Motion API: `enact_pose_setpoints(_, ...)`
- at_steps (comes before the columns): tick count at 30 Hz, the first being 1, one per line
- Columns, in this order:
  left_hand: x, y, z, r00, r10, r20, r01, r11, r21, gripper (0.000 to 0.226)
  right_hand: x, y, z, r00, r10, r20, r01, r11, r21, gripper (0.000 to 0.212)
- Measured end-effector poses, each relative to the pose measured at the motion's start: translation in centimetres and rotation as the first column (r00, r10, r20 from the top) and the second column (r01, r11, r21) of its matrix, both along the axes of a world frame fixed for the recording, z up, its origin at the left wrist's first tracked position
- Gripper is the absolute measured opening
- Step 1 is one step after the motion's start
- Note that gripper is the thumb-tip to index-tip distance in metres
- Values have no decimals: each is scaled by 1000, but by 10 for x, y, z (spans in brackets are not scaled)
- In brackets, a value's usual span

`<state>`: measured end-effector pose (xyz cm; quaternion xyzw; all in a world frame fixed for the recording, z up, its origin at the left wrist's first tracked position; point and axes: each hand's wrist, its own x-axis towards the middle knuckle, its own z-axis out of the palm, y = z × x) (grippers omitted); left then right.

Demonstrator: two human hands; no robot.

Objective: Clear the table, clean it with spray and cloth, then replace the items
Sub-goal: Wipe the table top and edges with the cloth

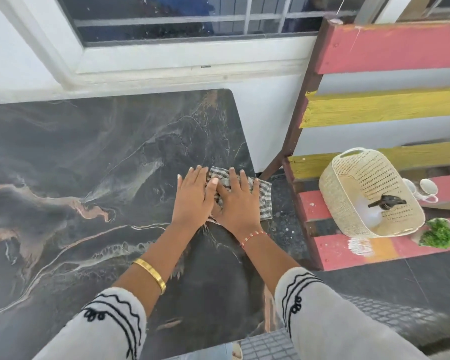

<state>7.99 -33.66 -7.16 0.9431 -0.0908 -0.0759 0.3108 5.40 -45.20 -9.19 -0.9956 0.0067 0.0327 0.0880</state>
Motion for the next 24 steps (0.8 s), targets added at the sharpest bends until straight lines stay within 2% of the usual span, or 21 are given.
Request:
enact_pose_setpoints(7,81,0,0,995,43,85,-45,999,21,66,65,-9,-3,1000,13,-6,-13,1000,-11,57)
enact_pose_setpoints(15,140,0,-9,992,47,119,-56,996,73,67,152,-16,-10,997,3,76,-1,1000,-28,57)
enact_pose_setpoints(24,181,-20,-17,979,162,127,-171,983,63,66,242,-20,-12,997,64,42,-62,997,-45,58)
